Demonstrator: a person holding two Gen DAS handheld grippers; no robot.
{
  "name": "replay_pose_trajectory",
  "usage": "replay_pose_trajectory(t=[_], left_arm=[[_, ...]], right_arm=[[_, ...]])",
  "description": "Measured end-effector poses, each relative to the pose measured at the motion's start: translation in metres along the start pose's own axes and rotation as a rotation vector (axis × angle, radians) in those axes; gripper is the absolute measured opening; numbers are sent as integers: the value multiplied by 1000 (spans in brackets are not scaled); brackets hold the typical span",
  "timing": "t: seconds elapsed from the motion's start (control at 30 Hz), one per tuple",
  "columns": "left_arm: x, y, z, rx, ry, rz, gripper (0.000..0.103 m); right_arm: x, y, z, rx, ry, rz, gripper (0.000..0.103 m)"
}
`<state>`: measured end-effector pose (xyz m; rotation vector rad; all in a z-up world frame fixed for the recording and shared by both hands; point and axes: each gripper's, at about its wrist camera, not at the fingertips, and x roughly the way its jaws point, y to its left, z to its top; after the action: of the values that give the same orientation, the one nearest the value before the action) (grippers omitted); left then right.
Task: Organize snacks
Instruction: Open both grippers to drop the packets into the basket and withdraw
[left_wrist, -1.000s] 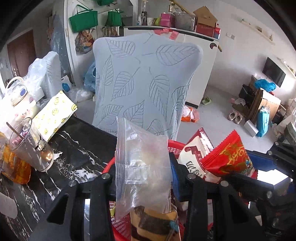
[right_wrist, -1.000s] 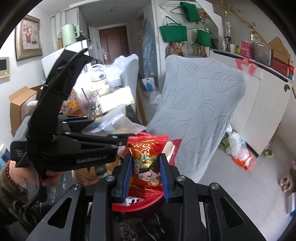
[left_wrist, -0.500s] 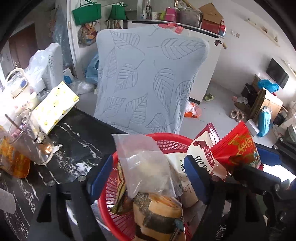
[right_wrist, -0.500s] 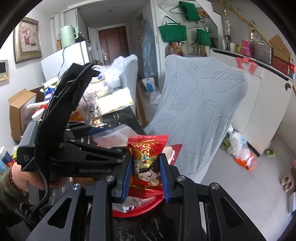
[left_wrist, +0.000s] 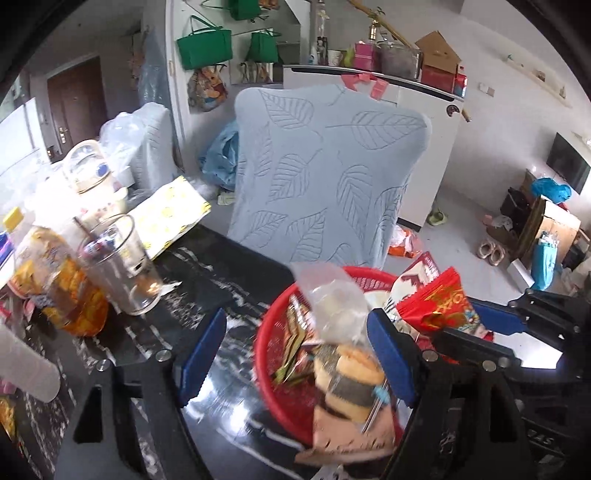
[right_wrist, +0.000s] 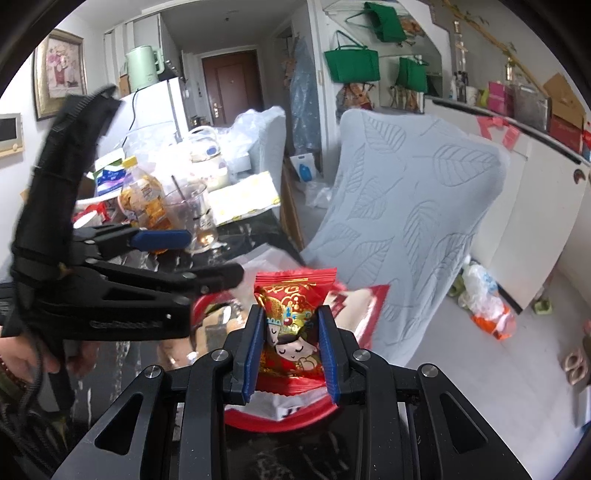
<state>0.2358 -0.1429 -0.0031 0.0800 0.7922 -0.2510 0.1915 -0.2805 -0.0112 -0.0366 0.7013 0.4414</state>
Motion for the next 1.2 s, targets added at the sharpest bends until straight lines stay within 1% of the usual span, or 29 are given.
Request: replay_pose_trajectory(t=[0.17, 0.23, 0.33, 0.5, 0.6, 0.67, 0.7, 0.83, 0.93, 1.2], left_arm=[[-9, 5, -12, -18, 26, 31, 78], [-14, 7, -16, -26, 21, 34, 78], [-21, 9, -20, -32, 21, 47, 78], [-26, 14, -27, -49, 30, 57, 78], [-29, 20, -31, -70, 34, 57, 78], [-32, 22, -34, -80, 33, 61, 78], [-33, 22, -34, -81, 31, 64, 78], [-44, 24, -36, -81, 13, 87, 78], [-54, 25, -37, -82, -4, 94, 78], [-95, 24, -37, -84, -78, 90, 78]], right_arm=[[13, 4, -11, 15, 35, -1, 28], [19, 6, -15, 12, 51, -11, 28], [28, 9, -20, 12, 77, 1, 28], [34, 16, -23, -7, 92, 3, 28], [34, 16, -23, -1, 95, 7, 32], [34, 15, -23, 14, 100, 10, 38], [32, 15, -22, 19, 100, 9, 40], [27, 17, -20, 13, 93, -9, 40], [22, 20, -18, 9, 83, -21, 42], [-10, 37, -8, -8, 19, -37, 42]])
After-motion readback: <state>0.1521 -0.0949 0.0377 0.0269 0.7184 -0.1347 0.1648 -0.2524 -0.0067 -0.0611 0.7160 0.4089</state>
